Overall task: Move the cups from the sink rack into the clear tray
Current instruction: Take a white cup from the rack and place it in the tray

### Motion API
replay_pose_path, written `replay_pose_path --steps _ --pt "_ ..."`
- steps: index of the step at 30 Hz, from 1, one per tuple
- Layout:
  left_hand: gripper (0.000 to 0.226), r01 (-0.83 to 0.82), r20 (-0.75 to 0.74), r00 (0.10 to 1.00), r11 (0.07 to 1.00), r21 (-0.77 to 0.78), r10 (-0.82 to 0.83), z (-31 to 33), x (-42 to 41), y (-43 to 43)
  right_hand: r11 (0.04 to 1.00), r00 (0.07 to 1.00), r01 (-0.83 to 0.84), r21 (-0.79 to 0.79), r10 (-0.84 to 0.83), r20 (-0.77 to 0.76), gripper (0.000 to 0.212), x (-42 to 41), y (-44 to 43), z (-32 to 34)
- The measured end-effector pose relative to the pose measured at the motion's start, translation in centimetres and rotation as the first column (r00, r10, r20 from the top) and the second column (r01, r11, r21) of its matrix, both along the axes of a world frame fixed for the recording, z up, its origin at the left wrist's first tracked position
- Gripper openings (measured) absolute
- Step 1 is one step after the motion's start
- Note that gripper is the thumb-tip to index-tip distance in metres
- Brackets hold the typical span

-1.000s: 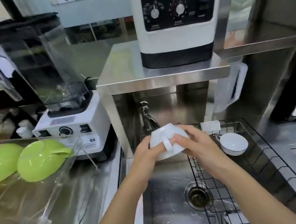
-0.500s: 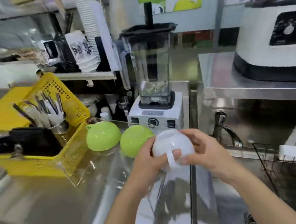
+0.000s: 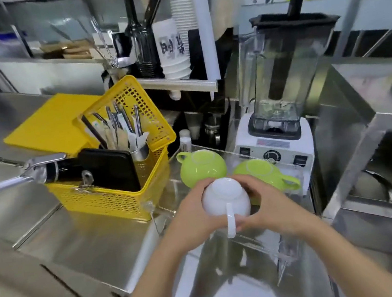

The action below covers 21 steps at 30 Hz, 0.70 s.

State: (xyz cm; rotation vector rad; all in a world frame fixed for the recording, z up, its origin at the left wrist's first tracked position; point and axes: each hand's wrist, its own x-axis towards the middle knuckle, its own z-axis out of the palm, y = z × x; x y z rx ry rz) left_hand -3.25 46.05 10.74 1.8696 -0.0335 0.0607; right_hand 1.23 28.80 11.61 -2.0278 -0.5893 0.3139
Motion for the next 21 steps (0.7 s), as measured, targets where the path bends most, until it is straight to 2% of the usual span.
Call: replay_pose_path --steps 3,6,10,15,21 --pt "0.065 0.015 0.000 1.000 0.997 0.070 -0.015 -0.3 0.4 1.8 0.999 1.000 -0.012 -0.038 0.013 0.022 0.074 0.1 1.9 -0.3" --pt "0.071 0.044 0.000 0.999 0.989 0.142 -0.045 -0.2 1.1 3.2 0.999 0.999 0.010 -0.052 -0.007 0.050 0.072 0.4 3.2 -0.6" --pt "0.079 0.085 -0.022 0.996 0.945 0.317 -0.083 -0.1 2.4 4.9 0.998 0.997 0.035 -0.047 -0.032 0.077 0.069 0.8 4.5 -0.8" --pt "0.083 0.148 -0.055 0.989 0.920 0.362 -0.138 -0.1 2.9 6.0 0.993 0.991 0.064 -0.099 -0.051 0.126 0.083 1.2 5.2 -1.6" --pt "0.095 0.181 -0.119 0.982 0.917 0.355 -0.147 -0.3 3.3 6.9 0.985 0.972 0.077 -0.157 -0.039 0.233 0.081 1.0 5.7 -1.9"
